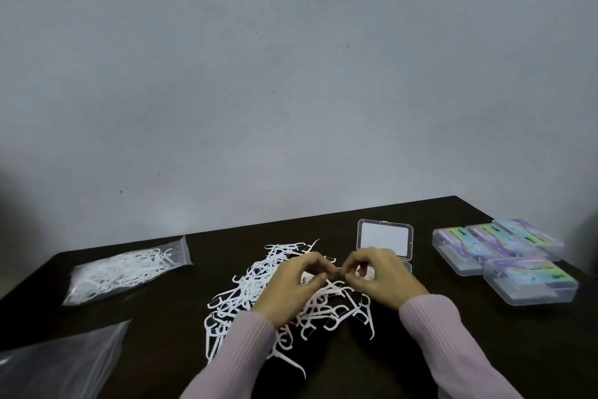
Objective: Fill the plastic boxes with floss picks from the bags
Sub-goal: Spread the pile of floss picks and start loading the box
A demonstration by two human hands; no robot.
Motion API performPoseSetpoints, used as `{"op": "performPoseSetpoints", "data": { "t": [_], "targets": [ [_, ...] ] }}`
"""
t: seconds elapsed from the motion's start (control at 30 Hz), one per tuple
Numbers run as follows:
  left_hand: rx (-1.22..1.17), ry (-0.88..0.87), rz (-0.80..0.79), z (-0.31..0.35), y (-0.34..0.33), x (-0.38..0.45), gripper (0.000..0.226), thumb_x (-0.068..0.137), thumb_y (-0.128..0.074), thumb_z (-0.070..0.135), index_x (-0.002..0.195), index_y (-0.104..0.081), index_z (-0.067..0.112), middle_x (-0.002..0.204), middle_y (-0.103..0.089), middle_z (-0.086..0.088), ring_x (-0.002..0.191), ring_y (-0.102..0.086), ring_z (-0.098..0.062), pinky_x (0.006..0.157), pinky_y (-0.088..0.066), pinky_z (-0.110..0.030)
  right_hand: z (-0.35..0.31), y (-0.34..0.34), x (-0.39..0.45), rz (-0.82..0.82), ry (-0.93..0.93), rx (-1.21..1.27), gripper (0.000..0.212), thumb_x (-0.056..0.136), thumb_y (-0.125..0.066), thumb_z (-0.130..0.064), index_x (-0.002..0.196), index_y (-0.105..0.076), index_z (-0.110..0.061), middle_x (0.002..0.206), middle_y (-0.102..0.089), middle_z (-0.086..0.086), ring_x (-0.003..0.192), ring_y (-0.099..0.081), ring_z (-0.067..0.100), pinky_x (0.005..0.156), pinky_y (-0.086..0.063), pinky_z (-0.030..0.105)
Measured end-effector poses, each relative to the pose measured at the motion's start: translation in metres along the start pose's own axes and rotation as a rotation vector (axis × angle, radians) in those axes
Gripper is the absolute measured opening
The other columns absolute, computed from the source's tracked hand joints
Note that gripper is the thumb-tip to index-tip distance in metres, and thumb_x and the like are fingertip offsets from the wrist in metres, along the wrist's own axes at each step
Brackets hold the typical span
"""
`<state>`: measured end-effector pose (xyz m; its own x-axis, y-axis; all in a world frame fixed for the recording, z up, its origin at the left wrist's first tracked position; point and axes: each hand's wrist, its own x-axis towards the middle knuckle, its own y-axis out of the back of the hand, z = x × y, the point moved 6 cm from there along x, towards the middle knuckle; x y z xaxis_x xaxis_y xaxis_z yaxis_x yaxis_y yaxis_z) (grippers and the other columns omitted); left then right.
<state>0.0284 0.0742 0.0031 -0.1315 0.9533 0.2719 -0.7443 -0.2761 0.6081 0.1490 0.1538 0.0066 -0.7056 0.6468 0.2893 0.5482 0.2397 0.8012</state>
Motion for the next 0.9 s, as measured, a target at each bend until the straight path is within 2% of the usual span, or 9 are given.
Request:
{"op": "performPoseSetpoints", "data": {
  "t": [0.1,0.2,0.27,0.37,0.43,0.53,0.6,0.77,0.9],
  "targets": [
    [0.033,0.012,0.026,-0.011,0.022,-0.02,0.018,0.091,-0.059,0.011,0.093,-0.068,0.026,0.093,-0.07,0.013,0.093,-0.06,0.006,0.083,-0.042,-0.008,-0.019,-0.014,-0.002,-0.054,0.104,-0.121,0.019,0.083,-0.061,-0.025,0.101,-0.064,-0.03,0.094,-0.058,-0.015,0.091,-0.05,0.002,0.092,-0.038,0.023],
    [0.108,0.099,0.075,-0.03,0.045,-0.038,0.016,0.09,-0.061,0.019,0.094,-0.068,0.032,0.1,-0.067,0.018,0.101,-0.055,0.01,0.082,-0.038,-0.007,-0.029,-0.028,-0.003,-0.074,0.129,-0.251,0.035,0.087,-0.054,-0.032,0.122,-0.05,-0.032,0.118,-0.051,-0.017,0.113,-0.042,0.001,0.108,-0.019,0.029],
    [0.153,0.154,0.115,-0.043,0.06,-0.05,0.015,0.088,-0.063,0.025,0.094,-0.066,0.038,0.107,-0.062,0.02,0.107,-0.051,0.009,0.085,-0.038,-0.011,-0.033,-0.037,-0.004,-0.101,0.123,-0.318,0.042,0.089,-0.051,-0.033,0.13,-0.043,-0.029,0.132,-0.046,-0.013,0.124,-0.037,0.003,0.111,-0.014,0.029],
    [0.221,0.172,0.16,-0.059,0.076,-0.064,0.015,0.085,-0.066,0.031,0.096,-0.062,0.041,0.109,-0.057,0.024,0.108,-0.047,0.011,0.097,-0.039,-0.022,-0.035,-0.05,-0.003,-0.158,0.107,-0.384,0.05,0.092,-0.046,-0.036,0.139,-0.033,-0.026,0.142,-0.04,-0.008,0.131,-0.035,0.007,0.114,-0.01,0.03],
    [0.288,0.208,0.139,-0.064,0.08,-0.068,0.021,0.081,-0.067,0.043,0.099,-0.057,0.043,0.111,-0.052,0.026,0.109,-0.044,0.011,0.102,-0.039,-0.026,-0.035,-0.054,-0.003,-0.162,0.096,-0.407,0.049,0.094,-0.043,-0.037,0.14,-0.032,-0.024,0.143,-0.041,-0.006,0.13,-0.038,0.008,0.114,-0.014,0.031],
    [0.375,0.32,0.062,-0.068,0.08,-0.07,0.056,0.069,-0.06,0.069,0.117,-0.047,0.044,0.12,-0.043,0.025,0.114,-0.041,0.006,0.104,-0.037,-0.029,-0.036,-0.056,-0.001,-0.145,0.115,-0.403,0.042,0.095,-0.042,-0.036,0.136,-0.037,-0.026,0.14,-0.044,-0.008,0.127,-0.042,0.008,0.11,-0.023,0.029],
    [0.419,0.365,0.041,-0.068,0.076,-0.07,0.067,0.07,-0.059,0.069,0.127,-0.042,0.039,0.119,-0.037,0.023,0.117,-0.039,0.001,0.102,-0.036,-0.028,-0.038,-0.055,-0.001,-0.136,0.135,-0.375,0.037,0.095,-0.045,-0.034,0.132,-0.042,-0.028,0.135,-0.049,-0.01,0.124,-0.044,0.008,0.106,-0.028,0.027],
    [0.428,0.323,0.136,-0.067,0.074,-0.069,0.051,0.08,-0.063,0.054,0.125,-0.049,0.032,0.12,-0.048,0.018,0.107,-0.046,0.003,0.092,-0.039,-0.018,-0.047,-0.053,0.0,-0.114,0.17,-0.299,0.029,0.093,-0.052,-0.032,0.122,-0.054,-0.027,0.121,-0.059,-0.01,0.111,-0.054,0.007,0.095,-0.038,0.021],
    [0.281,0.308,0.254,-0.069,0.074,-0.067,0.032,0.082,-0.071,0.031,0.111,-0.061,0.026,0.108,-0.058,0.015,0.092,-0.054,0.004,0.077,-0.043,-0.009,-0.044,-0.054,0.0,-0.117,0.141,-0.218,0.025,0.088,-0.06,-0.03,0.113,-0.058,-0.026,0.102,-0.063,-0.01,0.094,-0.057,0.005,0.083,-0.044,0.018]
  ]
}}
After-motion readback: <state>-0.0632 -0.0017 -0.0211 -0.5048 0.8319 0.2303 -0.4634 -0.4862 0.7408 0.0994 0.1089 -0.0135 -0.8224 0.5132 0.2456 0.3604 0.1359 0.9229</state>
